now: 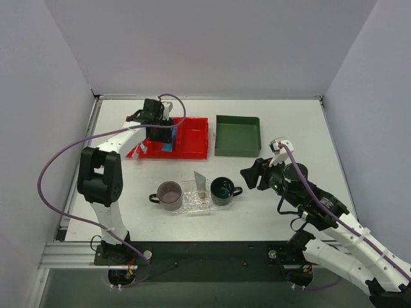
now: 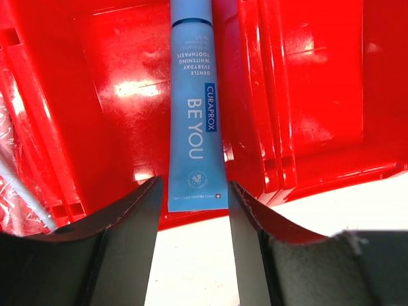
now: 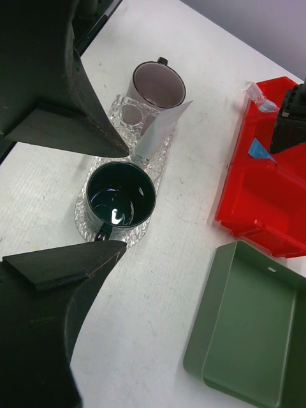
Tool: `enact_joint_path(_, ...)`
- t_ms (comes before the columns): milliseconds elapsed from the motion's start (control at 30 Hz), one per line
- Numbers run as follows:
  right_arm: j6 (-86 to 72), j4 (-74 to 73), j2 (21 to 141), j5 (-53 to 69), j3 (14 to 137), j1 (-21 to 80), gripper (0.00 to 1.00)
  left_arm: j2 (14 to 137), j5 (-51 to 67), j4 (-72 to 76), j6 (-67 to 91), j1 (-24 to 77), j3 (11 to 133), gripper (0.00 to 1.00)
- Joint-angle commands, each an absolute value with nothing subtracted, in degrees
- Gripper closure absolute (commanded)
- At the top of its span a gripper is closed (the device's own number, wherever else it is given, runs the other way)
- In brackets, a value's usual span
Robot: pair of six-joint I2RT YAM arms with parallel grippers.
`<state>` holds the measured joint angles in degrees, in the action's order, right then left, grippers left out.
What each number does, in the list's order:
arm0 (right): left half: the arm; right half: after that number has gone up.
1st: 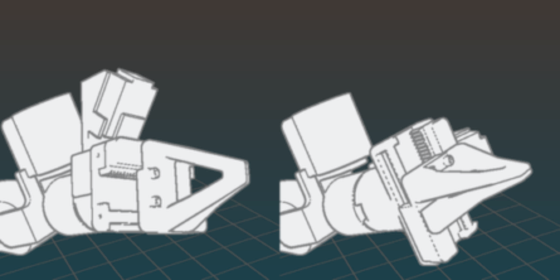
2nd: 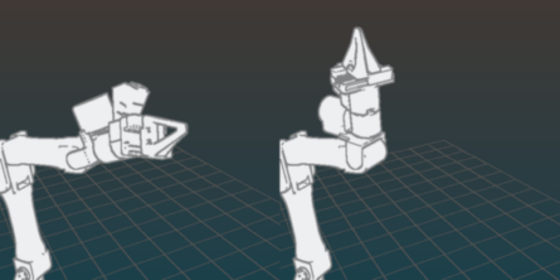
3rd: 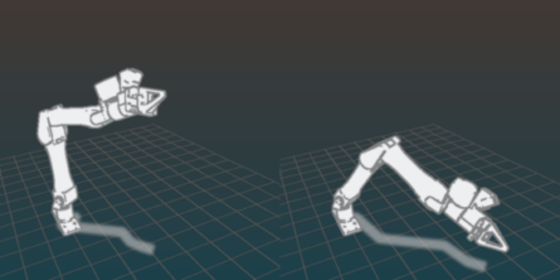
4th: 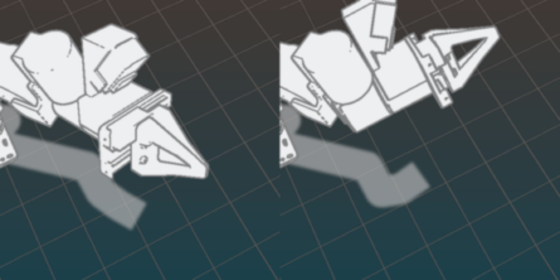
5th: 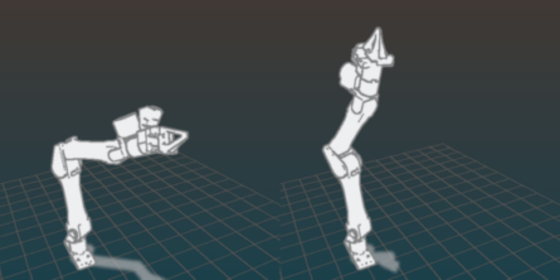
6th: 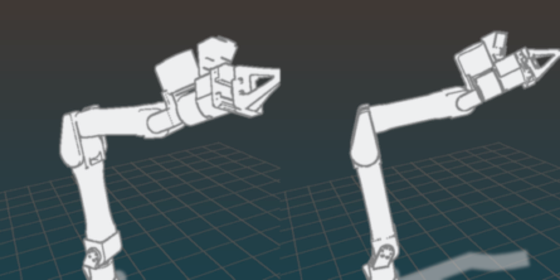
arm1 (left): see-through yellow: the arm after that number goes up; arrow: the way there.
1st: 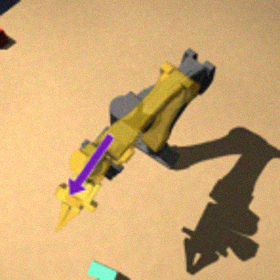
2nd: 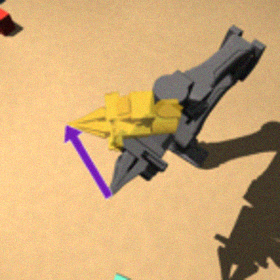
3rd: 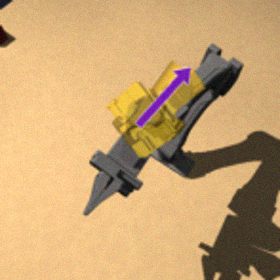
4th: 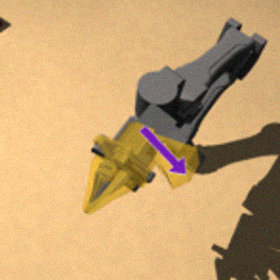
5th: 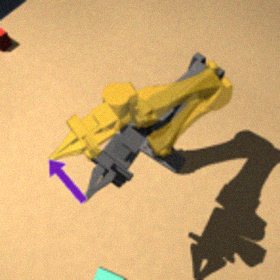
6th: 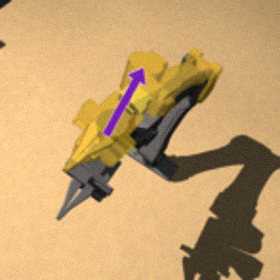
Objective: Prepare toiletry sets of a toothbrush and toothpaste on the tray
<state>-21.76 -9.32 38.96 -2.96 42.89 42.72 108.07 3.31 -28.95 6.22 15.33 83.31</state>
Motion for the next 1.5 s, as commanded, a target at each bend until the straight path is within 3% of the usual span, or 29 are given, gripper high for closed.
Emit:
enact_joint_path(0, -22.76, -8.09, 39.20, -2.55, 42.36, 42.36, 0.50, 109.51, 4.48, -29.18, 5.01, 15.47, 86.66, 0.44)
enact_joint_path(833, -23.64, -6.06, 41.40, -0.97, 41.49, 42.28, 0.50, 114.79, 5.80, -29.09, 4.39, 15.47, 87.19, 0.36)
enact_joint_path(1100, -23.91, -6.15, 41.05, -1.14, 41.22, 42.28, 0.50, 114.53, 7.56, -30.06, 5.01, 15.47, 87.98, 0.57)
enact_joint_path(1467, -24.17, -6.59, 41.04, -1.49, 41.57, 42.19, 0.50, 109.34, 8.00, -29.97, 5.63, 15.38, 87.10, 0.72)
